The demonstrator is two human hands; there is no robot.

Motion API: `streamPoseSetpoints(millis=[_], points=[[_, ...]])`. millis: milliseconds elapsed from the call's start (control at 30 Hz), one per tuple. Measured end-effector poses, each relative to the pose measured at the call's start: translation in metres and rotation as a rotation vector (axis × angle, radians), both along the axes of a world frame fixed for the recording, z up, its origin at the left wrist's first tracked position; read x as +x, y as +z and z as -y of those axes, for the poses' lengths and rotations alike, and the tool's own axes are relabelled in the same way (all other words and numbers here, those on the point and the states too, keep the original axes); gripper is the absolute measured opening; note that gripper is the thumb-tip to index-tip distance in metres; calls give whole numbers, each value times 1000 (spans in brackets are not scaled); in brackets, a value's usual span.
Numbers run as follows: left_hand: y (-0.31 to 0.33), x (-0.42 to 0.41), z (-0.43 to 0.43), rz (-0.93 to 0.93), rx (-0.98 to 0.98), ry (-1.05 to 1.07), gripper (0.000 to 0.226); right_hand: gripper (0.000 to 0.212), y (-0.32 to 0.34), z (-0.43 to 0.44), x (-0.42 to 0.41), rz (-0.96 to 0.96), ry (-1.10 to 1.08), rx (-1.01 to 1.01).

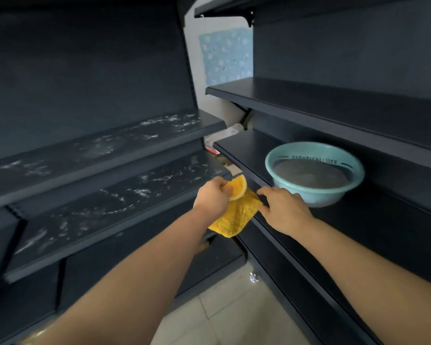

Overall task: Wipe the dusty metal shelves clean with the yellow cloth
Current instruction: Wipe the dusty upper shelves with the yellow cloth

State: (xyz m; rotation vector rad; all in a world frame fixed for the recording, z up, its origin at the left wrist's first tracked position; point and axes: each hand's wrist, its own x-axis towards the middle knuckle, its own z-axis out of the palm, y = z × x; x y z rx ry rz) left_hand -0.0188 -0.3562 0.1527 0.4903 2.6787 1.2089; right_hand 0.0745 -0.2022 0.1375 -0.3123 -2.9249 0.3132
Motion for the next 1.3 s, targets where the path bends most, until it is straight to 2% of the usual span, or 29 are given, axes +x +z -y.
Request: streamPoseSetpoints(millis=[133, 333, 500, 600, 767, 867, 933, 1000, 1067, 1133, 1233, 1300], points=[[22, -45, 34, -39, 0, 97, 19, 44, 19, 23, -56, -9, 41, 11], [47, -121, 71, 13, 76, 176, 32, 41, 37, 60, -147, -52, 79, 38], [80, -185, 79, -61, 195, 183, 41, 39, 47, 72, -209, -84, 40, 38], [103, -218, 71, -190, 172, 174, 36, 35, 51, 62, -235, -88, -7, 39], [123, -263, 41, -596, 123, 191, 32, 31, 62, 26, -269, -90, -47, 59], [108, -290, 19, -713, -86, 125, 36, 31, 67, -1, -294, -104, -50, 48], [84, -307, 4, -612, -381, 28, 43, 31, 68, -15, -311, -86, -32, 30], [63, -317, -7, -377, -576, -20, 43, 31, 66, -28, -329, -58, 1, 38], [56, -322, -15, -251, -504, 6, 37, 30, 66, -37, -346, -42, 27, 56], [57, -326, -23, -215, -413, 40, 48, 30, 65, -43, -363, -30, 56, 61], [59, -333, -37, -135, -626, -76, 50, 34, 62, -50, -383, -42, 102, 60], [53, -342, -40, -108, -695, -163, 47, 38, 58, -53, -393, -46, 131, 60]])
